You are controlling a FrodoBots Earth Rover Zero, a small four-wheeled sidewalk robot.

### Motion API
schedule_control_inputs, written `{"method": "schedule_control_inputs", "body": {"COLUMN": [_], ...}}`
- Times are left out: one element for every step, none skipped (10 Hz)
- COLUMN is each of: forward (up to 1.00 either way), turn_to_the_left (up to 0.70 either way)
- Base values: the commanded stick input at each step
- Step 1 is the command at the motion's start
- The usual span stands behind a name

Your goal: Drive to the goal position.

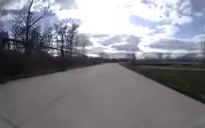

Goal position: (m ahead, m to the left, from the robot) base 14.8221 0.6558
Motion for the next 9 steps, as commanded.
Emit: {"method": "schedule_control_inputs", "body": {"forward": [1.00, 1.00, 1.00, 1.00, 1.00, 1.00, 1.00, 1.00, 1.00], "turn_to_the_left": [-0.31, -0.26, -0.27, -0.04, -0.12, -0.20, -0.11, 0.00, 0.00]}}
